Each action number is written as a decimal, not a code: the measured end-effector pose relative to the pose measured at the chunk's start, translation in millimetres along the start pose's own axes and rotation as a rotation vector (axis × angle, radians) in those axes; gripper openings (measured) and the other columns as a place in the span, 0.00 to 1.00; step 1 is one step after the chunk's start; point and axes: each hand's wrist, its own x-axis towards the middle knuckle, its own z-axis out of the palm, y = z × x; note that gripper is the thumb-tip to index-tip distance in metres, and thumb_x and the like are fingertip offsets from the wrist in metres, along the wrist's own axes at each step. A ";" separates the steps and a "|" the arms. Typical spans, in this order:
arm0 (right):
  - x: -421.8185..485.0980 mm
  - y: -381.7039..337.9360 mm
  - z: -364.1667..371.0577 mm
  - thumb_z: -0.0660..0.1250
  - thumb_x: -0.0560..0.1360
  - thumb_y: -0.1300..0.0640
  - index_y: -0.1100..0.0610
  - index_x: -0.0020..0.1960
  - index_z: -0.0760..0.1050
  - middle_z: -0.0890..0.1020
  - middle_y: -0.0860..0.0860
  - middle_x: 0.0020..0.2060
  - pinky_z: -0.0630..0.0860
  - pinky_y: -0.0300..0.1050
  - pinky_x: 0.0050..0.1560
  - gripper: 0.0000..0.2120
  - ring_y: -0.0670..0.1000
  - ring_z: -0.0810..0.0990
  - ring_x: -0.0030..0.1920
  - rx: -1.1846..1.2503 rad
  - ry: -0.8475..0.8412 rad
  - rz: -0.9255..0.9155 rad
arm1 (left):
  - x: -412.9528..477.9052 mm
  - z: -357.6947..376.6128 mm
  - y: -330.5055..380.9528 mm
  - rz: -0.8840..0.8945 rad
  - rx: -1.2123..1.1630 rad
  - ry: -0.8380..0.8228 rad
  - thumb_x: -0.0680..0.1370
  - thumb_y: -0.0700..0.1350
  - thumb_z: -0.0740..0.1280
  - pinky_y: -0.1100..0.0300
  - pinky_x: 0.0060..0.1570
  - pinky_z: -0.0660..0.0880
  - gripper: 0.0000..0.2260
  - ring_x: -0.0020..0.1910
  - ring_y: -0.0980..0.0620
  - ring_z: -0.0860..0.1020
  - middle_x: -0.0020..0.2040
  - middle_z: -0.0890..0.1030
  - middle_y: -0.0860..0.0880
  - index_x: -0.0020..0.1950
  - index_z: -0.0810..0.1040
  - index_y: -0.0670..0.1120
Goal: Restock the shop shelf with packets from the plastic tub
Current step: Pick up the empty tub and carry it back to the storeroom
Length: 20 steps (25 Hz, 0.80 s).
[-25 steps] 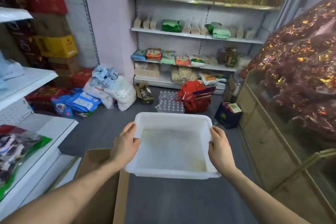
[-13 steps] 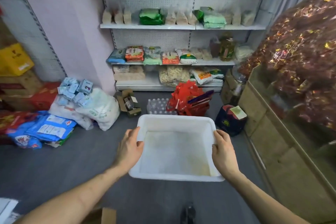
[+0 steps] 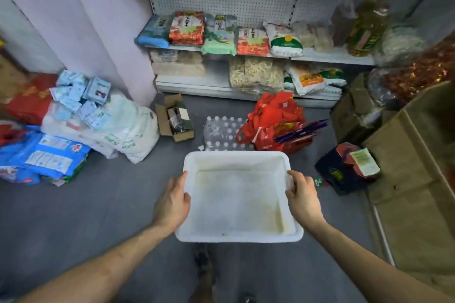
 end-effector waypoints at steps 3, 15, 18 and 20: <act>55.4 0.4 35.6 0.61 0.77 0.63 0.48 0.73 0.68 0.68 0.50 0.61 0.72 0.45 0.51 0.25 0.53 0.76 0.51 0.002 -0.057 0.110 | 85.8 15.8 -17.6 -0.018 -0.005 -0.139 0.78 0.36 0.64 0.48 0.63 0.74 0.33 0.68 0.38 0.73 0.75 0.68 0.42 0.83 0.59 0.48; 407.7 118.9 312.2 0.65 0.74 0.65 0.53 0.75 0.72 0.72 0.53 0.70 0.75 0.50 0.65 0.29 0.56 0.76 0.66 0.126 -0.218 0.360 | 454.9 239.6 -141.1 -0.246 -0.376 -0.404 0.75 0.31 0.65 0.61 0.47 0.75 0.26 0.58 0.53 0.80 0.61 0.79 0.56 0.67 0.73 0.56; 458.6 146.3 356.0 0.67 0.73 0.67 0.56 0.75 0.72 0.72 0.55 0.71 0.73 0.45 0.63 0.30 0.55 0.76 0.66 0.165 -0.175 0.391 | 498.3 290.0 -157.9 -0.265 -0.439 -0.371 0.76 0.31 0.63 0.61 0.47 0.74 0.26 0.59 0.53 0.79 0.61 0.79 0.56 0.69 0.74 0.55; 487.0 164.7 387.3 0.67 0.74 0.68 0.58 0.76 0.71 0.72 0.55 0.71 0.72 0.43 0.63 0.30 0.56 0.75 0.68 0.193 -0.178 0.398 | 521.0 328.4 -171.5 -0.285 -0.480 -0.370 0.76 0.33 0.64 0.58 0.50 0.74 0.26 0.58 0.53 0.78 0.60 0.80 0.57 0.69 0.74 0.56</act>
